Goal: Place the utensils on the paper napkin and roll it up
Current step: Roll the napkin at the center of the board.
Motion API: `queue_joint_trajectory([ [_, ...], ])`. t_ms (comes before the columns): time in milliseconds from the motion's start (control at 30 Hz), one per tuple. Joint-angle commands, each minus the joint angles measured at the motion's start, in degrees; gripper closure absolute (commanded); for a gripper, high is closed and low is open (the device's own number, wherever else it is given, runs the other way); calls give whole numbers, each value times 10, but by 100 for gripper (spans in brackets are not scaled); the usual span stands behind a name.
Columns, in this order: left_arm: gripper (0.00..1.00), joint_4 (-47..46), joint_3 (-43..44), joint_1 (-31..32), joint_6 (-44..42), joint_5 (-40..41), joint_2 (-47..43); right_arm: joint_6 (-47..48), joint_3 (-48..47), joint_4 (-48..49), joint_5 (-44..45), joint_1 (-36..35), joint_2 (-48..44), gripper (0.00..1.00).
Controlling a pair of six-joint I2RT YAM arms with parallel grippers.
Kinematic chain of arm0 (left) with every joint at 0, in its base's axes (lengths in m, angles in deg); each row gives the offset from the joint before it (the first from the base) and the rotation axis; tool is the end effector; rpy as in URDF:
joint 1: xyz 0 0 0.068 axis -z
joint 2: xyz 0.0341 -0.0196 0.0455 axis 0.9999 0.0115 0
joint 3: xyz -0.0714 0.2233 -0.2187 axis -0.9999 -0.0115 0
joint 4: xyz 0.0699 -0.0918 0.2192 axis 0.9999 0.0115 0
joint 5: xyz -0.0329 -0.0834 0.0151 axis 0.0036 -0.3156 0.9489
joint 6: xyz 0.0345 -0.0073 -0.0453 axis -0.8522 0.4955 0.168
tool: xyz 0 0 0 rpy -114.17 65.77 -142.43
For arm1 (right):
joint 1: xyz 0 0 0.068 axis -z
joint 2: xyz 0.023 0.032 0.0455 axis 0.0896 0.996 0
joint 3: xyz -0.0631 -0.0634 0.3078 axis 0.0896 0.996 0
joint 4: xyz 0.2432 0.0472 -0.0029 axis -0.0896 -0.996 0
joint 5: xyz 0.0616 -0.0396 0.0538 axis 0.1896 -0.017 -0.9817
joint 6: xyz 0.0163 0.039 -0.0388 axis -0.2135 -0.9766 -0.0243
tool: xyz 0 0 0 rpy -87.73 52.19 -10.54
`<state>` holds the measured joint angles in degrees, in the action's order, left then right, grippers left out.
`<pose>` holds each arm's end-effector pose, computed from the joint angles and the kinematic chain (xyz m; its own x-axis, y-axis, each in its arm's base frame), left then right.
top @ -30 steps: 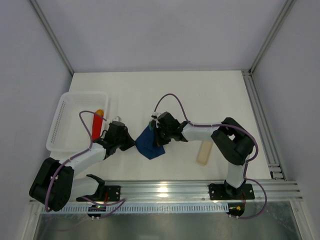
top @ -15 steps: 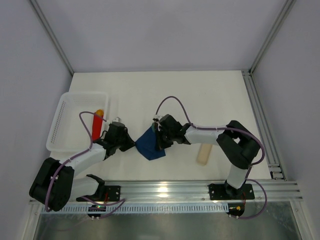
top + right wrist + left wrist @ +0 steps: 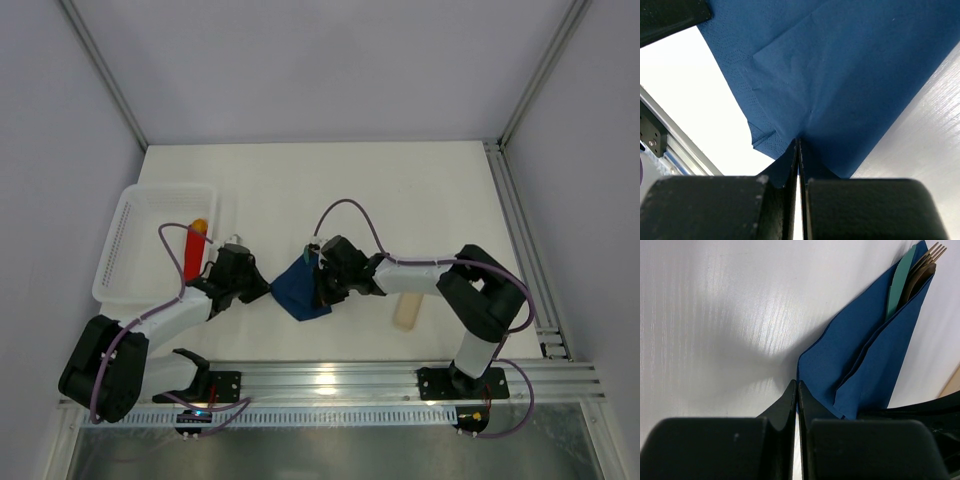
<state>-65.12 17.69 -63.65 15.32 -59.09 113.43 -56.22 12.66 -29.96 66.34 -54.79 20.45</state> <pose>0.1730 -0.0842 0.2055 -0.7642 -0.5227 -0.3780 -0.2795 0.7965 -0.5362 0.2121 0.2674 0.2003 -0.8584 -0.2845 -0.4269 -0.4850 0.7214 0.4943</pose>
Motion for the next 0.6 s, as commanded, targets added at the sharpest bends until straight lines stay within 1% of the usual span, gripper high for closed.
queue_joint_trajectory([
  [0,100,-20,-5,-4,-2,6,-14,-9,9,24,-7,-7,-20,96],
  [333,100,-21,-2,-4,0,-7,-19,-11,19,31,-3,-9,-17,96],
  [567,100,-6,26,-3,7,-31,-53,-11,25,32,8,-9,-7,96],
])
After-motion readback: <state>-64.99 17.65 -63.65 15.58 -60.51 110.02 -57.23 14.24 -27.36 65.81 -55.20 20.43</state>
